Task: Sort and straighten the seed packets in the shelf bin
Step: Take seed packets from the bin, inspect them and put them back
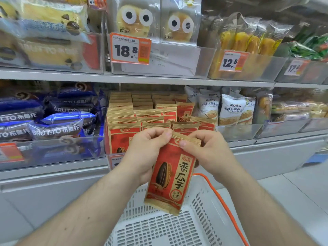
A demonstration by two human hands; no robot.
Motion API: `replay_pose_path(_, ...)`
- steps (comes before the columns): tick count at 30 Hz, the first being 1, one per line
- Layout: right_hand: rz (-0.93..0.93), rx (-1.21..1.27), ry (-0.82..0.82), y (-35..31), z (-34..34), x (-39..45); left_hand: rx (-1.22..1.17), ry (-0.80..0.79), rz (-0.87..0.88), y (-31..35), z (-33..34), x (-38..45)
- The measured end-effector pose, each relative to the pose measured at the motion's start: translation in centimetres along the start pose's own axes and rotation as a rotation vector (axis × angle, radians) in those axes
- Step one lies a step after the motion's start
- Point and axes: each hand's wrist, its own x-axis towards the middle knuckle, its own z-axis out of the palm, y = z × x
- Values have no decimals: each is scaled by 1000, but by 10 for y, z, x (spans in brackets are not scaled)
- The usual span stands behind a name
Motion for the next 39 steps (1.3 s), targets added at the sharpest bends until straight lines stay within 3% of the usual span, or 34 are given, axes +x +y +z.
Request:
replay_pose_path(3, 77, 202, 105, 9, 2, -5, -66, 32, -43, -5, 0, -1)
replay_pose_path(14, 129, 272, 159, 24, 4, -12, -171, 21, -109, -24, -1, 5)
replay_pose_path(21, 129, 275, 134, 25, 3, -12, -181, 32, -110, -27, -2, 7)
replay_pose_path(27, 95, 93, -23, 27, -1, -15, -205, 46, -67, -23, -4, 9)
replay_pose_path(35, 81, 62, 144, 33, -7, -13, 32, -93, -79, -25, -6, 3)
replay_pose_path(39, 128, 124, 86, 32, -10, -13, 34, -56, -79, -25, -5, 3)
